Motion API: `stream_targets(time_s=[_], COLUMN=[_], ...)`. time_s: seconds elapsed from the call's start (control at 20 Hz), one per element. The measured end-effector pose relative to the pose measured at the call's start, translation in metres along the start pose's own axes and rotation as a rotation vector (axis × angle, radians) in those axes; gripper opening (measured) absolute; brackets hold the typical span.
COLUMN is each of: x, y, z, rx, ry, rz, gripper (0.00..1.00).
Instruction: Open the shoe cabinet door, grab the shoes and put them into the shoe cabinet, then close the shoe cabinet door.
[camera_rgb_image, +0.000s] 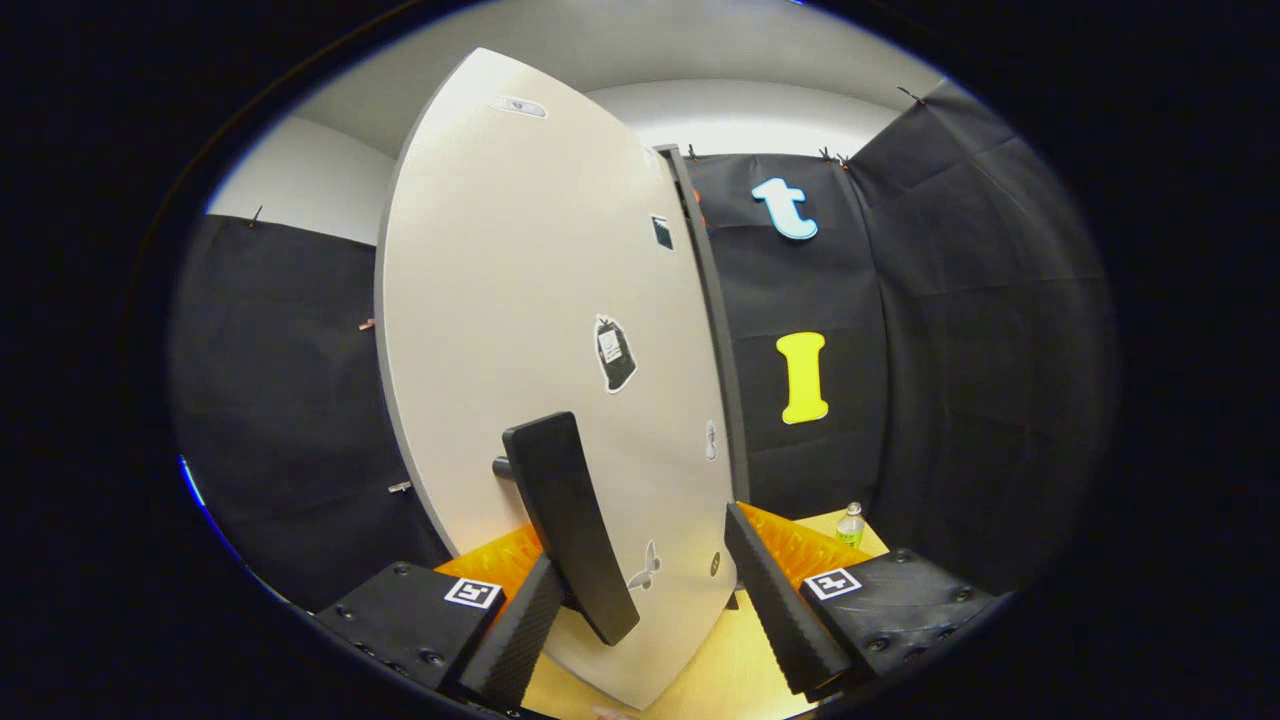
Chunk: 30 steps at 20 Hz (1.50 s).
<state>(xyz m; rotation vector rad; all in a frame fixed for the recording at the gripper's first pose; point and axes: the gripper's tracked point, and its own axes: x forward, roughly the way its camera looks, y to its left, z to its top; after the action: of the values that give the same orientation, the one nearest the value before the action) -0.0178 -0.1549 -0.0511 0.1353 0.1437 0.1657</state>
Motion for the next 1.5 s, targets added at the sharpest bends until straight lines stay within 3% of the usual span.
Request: stream_targets(time_s=[0.3,0.7,1.5], x=[0.026,0.051,0.062], y=[0.049,0.124,0.134], z=[-0.011,-0.025,-0.016], rx=[-0.023,-0.017,-0.071], ry=[-0.028,-0.041,-0.064], rz=[-0.106,-0.066,-0.073], gripper=[0.94,0.99,0.95])
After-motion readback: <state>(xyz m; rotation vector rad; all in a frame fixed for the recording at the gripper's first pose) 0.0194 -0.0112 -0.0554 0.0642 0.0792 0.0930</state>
